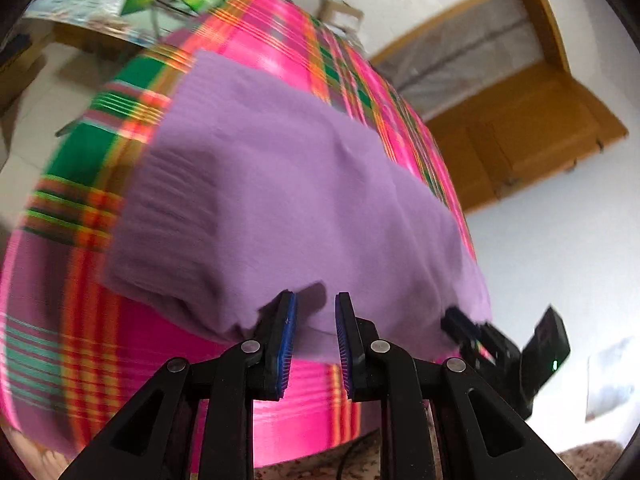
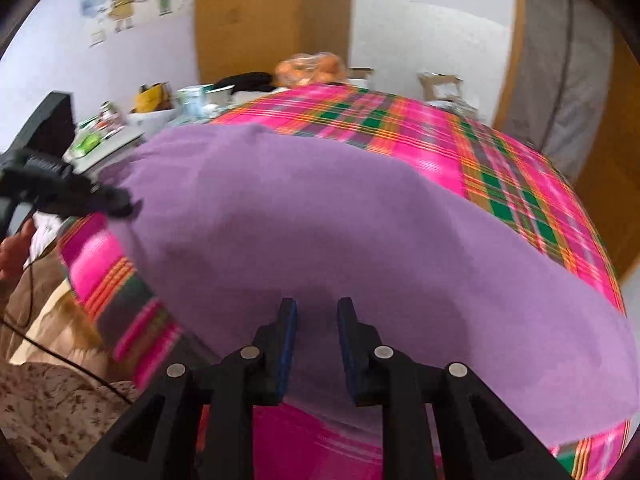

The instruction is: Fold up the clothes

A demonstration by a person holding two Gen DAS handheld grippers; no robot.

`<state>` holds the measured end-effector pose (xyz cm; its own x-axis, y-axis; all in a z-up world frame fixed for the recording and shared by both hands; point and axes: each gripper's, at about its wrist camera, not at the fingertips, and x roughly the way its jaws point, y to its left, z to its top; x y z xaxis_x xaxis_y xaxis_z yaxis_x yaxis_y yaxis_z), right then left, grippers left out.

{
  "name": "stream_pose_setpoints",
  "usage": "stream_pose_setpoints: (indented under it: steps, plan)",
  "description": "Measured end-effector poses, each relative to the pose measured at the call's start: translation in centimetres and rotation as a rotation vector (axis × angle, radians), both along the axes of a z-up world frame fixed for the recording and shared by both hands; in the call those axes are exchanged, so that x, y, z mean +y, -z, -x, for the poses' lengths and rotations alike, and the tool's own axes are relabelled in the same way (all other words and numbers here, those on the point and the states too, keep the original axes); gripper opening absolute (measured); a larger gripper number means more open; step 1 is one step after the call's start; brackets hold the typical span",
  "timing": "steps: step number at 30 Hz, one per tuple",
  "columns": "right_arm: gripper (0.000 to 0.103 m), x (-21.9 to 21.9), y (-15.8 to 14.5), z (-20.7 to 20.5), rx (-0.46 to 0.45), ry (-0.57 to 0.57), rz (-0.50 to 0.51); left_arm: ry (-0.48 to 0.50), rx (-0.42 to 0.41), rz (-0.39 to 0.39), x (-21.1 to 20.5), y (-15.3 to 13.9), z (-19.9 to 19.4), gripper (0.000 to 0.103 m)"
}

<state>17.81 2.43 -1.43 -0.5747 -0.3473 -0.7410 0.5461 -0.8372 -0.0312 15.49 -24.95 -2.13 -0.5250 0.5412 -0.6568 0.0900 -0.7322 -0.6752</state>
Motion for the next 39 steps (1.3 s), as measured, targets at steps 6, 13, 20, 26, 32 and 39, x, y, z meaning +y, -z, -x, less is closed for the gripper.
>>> stream_pose_setpoints:
  steps: [6, 13, 20, 26, 32, 39]
  plan:
    - [0.022, -4.1, 0.4, -0.9, -0.029, -0.157, -0.042, -0.080, 0.000, -0.036, -3.2, 0.0, -0.5, 0.020]
    - [0.023, -5.2, 0.6, 0.7, -0.088, -0.170, 0.001, -0.097, 0.031, -0.059, -4.3, -1.2, -0.5, 0.020]
    - [0.024, -3.5, -1.5, 1.1, -0.041, -0.163, 0.079, -0.096, 0.082, -0.043, -3.3, -4.0, 2.0, 0.020]
    - [0.026, 1.2, -4.6, 4.9, 0.034, 0.001, 0.133, -0.026, 0.106, 0.023, -1.1, -6.2, 5.6, 0.031]
    - [0.032, 3.7, -5.6, 10.0, 0.004, 0.059, 0.211, 0.032, 0.104, 0.066, 1.0, -7.8, 10.3, 0.035]
    - [0.034, 2.8, -3.4, 15.9, -0.161, 0.016, 0.274, 0.090, 0.028, 0.147, 3.0, -7.3, 16.6, 0.035]
